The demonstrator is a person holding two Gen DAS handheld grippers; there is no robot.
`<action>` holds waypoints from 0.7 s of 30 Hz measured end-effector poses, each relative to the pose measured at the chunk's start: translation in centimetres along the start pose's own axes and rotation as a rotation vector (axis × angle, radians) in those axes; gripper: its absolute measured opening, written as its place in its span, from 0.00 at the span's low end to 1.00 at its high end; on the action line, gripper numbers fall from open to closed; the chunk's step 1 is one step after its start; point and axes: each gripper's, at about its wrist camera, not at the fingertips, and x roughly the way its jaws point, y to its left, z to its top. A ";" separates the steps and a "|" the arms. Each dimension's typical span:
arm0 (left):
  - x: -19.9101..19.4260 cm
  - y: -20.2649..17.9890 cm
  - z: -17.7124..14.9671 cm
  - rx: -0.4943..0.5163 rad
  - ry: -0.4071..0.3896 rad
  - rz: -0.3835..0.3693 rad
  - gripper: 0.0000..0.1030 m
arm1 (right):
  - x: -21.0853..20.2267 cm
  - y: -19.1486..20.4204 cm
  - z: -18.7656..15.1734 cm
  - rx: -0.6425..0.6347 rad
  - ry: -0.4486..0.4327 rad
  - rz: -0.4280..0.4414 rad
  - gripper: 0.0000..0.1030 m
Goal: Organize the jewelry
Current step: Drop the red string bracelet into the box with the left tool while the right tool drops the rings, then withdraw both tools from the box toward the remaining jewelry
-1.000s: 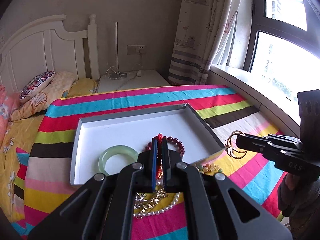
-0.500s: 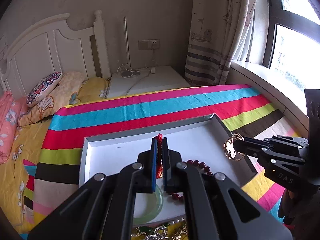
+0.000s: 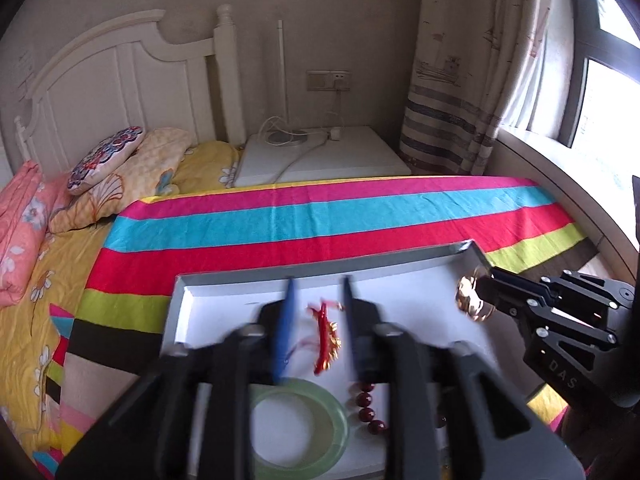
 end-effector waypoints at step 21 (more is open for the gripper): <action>-6.7 3.0 -5.6 -0.017 -0.055 0.037 0.85 | -5.0 -0.9 -2.3 0.045 -0.042 0.089 0.48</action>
